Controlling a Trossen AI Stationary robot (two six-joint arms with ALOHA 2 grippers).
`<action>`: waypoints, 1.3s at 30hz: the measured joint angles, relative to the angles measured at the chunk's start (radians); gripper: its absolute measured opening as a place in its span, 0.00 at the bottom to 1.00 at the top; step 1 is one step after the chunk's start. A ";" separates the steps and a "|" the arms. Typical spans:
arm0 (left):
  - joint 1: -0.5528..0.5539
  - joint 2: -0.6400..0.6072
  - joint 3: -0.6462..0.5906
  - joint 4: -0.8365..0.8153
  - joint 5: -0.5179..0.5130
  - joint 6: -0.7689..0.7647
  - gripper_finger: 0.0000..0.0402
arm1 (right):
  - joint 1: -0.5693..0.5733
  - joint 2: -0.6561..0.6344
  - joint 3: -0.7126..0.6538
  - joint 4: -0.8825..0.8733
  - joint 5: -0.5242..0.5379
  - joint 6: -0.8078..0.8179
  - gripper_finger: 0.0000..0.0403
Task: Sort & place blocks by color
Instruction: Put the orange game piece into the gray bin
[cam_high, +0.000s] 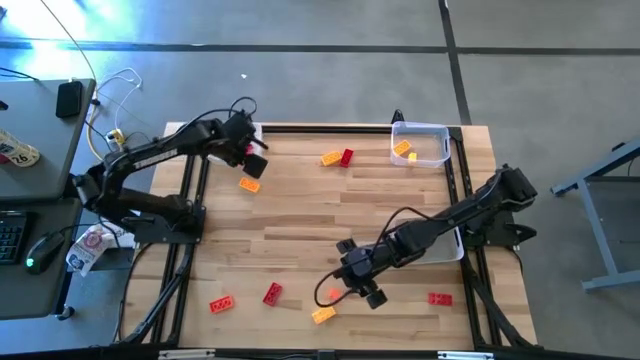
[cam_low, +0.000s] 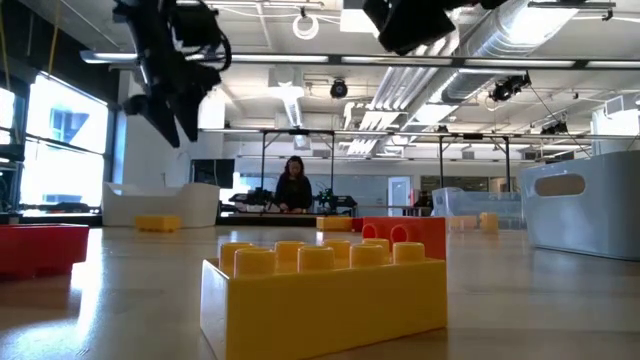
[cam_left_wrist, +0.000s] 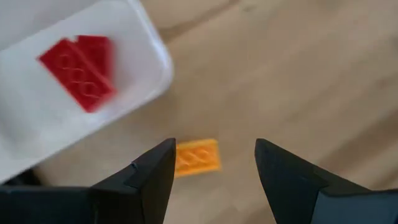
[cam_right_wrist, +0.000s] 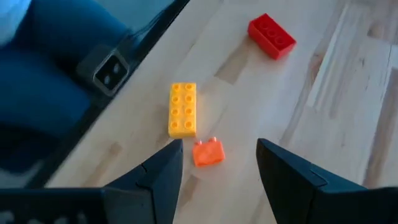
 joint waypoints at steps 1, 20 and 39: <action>-0.028 -0.019 0.000 -0.006 0.000 -0.014 0.51 | 0.000 0.010 0.000 0.013 0.001 0.041 0.47; -0.295 -0.117 0.000 -0.024 -0.060 -0.086 0.52 | 0.000 0.115 0.136 -0.058 0.106 0.635 0.47; -0.304 -0.117 0.000 -0.023 -0.145 -0.049 0.52 | 0.000 0.387 0.422 -0.467 0.110 0.883 0.47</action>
